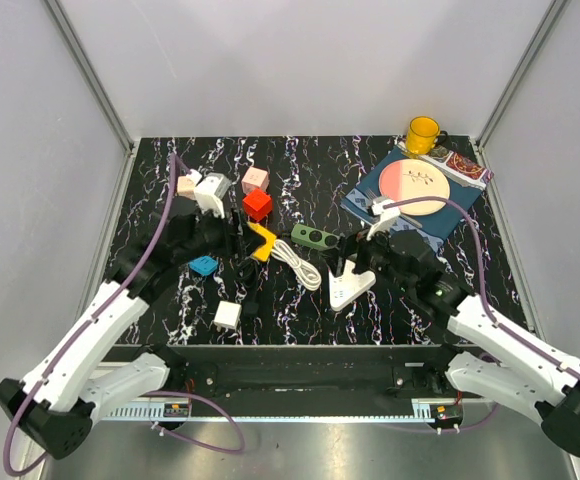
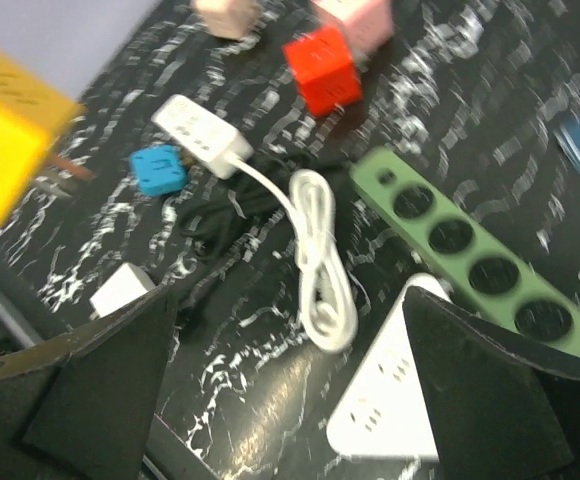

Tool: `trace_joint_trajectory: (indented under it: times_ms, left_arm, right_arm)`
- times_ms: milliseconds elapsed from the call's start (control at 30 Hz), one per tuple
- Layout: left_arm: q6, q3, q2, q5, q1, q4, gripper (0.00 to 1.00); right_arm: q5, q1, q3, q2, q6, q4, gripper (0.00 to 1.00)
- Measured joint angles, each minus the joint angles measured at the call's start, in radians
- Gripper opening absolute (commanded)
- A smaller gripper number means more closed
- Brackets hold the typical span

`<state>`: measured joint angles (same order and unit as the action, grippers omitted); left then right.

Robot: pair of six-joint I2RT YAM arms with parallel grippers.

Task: Insert the plug
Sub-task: Pick up the socket from the center of the board.

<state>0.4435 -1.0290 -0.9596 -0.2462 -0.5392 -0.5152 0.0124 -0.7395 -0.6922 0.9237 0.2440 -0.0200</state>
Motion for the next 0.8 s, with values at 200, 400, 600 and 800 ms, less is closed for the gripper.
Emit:
trace_joint_trajectory:
  times_ms: [200,400,600,800]
  left_arm:
    - [-0.198,0.069,0.150,0.128,0.000,-0.027,0.08]
    - [-0.289,0.128,0.201,0.174,0.000,-0.029,0.12]
    - [-0.332,0.210,0.225,0.179,0.000,-0.005,0.12]
    - [-0.376,0.301,0.310,0.181,0.000,0.041,0.13]
  right_arm:
    - [-0.119,0.092,0.100,-0.066,0.257,0.145,1.00]
    - [-0.080,0.257,0.250,-0.067,0.471,0.179,1.00]
    - [0.048,0.387,0.376,-0.031,0.615,0.049,1.00]
    - [0.159,0.432,0.463,0.090,0.708,-0.138,0.95]
